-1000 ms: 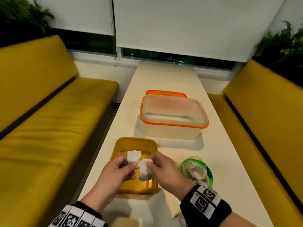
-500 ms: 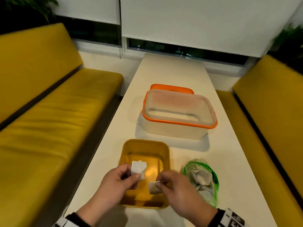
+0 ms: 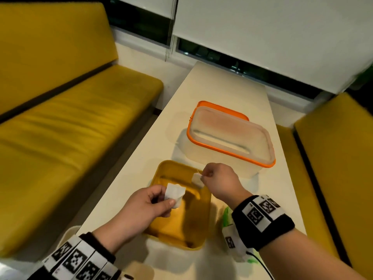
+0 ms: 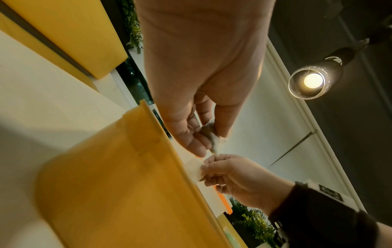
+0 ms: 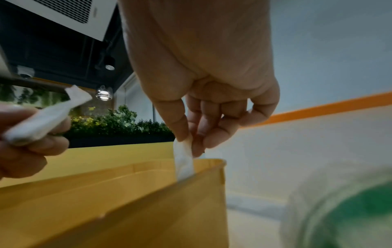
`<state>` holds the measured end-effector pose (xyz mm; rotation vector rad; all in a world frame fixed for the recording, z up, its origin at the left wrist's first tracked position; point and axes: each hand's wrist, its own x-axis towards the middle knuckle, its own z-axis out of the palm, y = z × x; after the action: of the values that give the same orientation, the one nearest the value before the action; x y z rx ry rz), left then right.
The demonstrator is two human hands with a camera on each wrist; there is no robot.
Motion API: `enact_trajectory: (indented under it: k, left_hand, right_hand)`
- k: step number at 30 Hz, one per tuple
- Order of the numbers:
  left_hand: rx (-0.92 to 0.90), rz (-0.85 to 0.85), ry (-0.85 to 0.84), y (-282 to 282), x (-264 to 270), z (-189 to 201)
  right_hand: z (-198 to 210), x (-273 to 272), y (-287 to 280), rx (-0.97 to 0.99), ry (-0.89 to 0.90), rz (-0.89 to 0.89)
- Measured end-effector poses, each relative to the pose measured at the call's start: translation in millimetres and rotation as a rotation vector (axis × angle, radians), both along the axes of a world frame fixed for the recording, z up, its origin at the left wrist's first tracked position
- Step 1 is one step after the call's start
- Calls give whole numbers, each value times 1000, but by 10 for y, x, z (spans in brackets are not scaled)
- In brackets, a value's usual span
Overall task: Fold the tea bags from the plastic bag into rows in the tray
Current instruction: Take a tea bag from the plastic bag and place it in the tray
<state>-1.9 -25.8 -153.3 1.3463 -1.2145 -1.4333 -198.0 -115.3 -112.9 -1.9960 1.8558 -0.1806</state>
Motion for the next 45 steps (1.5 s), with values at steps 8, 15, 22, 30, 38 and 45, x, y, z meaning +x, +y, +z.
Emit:
enact_trajectory:
  k: [8, 15, 22, 30, 38, 45]
  left_hand:
    - [11, -48, -41, -22, 50, -12]
    - [39, -66, -13, -62, 55, -14]
    - [51, -72, 7, -92, 109, -22]
    - [55, -81, 29, -106, 111, -9]
    - [58, -80, 25, -106, 106, -14]
    - [48, -81, 12, -106, 99, -23]
  right_hand:
    - [-158, 47, -70, -29, 185, -38]
    - [-186, 99, -90, -43, 349, 45]
    - [-190, 131, -126, -15, 309, -24]
    - [-199, 139, -120, -80, 471, 49]
    - [-305, 131, -50, -221, 615, 152]
    - [-285, 118, -7, -263, 534, 258]
